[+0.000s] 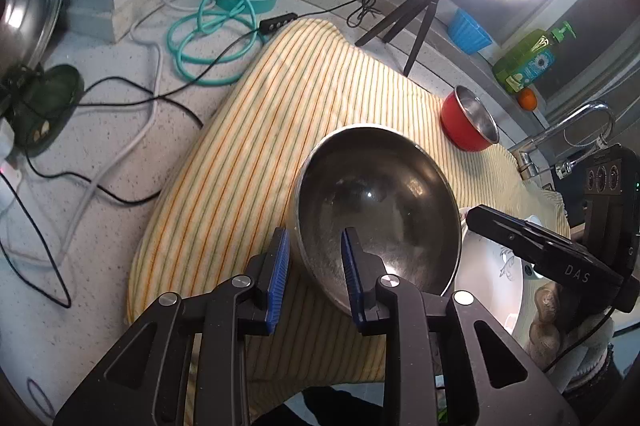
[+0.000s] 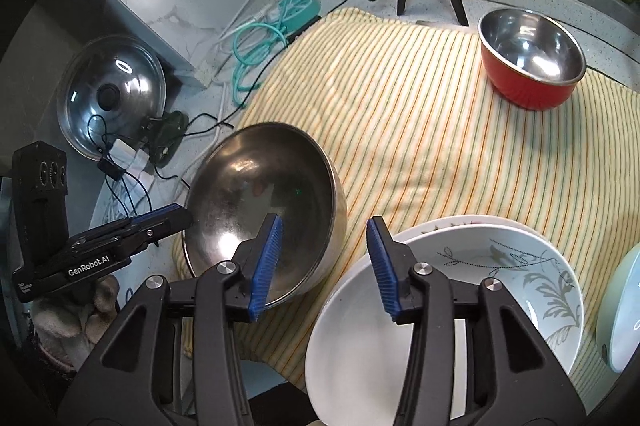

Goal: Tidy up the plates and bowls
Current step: 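Move the right gripper to the red steel bowl and grasp its rim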

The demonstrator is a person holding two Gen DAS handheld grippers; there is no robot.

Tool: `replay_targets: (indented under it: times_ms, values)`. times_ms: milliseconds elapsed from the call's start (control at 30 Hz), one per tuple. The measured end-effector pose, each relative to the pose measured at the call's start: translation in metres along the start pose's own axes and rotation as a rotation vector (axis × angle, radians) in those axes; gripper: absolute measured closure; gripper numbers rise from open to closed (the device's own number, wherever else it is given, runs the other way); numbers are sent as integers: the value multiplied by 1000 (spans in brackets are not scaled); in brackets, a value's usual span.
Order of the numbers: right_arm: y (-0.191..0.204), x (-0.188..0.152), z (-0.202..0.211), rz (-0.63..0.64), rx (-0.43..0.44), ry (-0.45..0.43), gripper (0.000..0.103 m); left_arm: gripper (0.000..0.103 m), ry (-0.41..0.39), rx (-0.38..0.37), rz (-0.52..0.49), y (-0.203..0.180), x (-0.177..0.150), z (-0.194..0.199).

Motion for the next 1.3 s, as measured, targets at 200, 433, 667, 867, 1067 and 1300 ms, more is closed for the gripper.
replay_targets:
  times_ms: [200, 433, 667, 867, 1067, 1300]
  values:
    - [-20, 7, 31, -35, -31, -74, 48, 65, -69, -17, -44, -20, 23, 15]
    - [-65, 17, 70, -93, -126, -139, 48, 65, -78, -49, -139, -66, 49, 3]
    - [-114, 33, 86, -170, -185, -169, 48, 61, -34, -81, -222, -115, 71, -24]
    - [-156, 50, 77, -269, -147, -152, 48, 61, 6, -106, -261, -149, 97, -56]
    - [-189, 64, 65, -357, -84, -133, 48, 61, 38, -100, -275, -170, 120, -88]
    - [-214, 79, 52, -421, -28, -123, 55, 64, 97, -117, -228, -179, 145, -123]
Point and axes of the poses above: each gripper's, at about its wrist camera, not at the fingertips, and z roughly against the way its jaws point, y to its left, x to its top, the point moved 6 cm from there along -z, roughly the way its jaws point, and after that the axes turned 8 degrees about y, right-handed, at the moved point
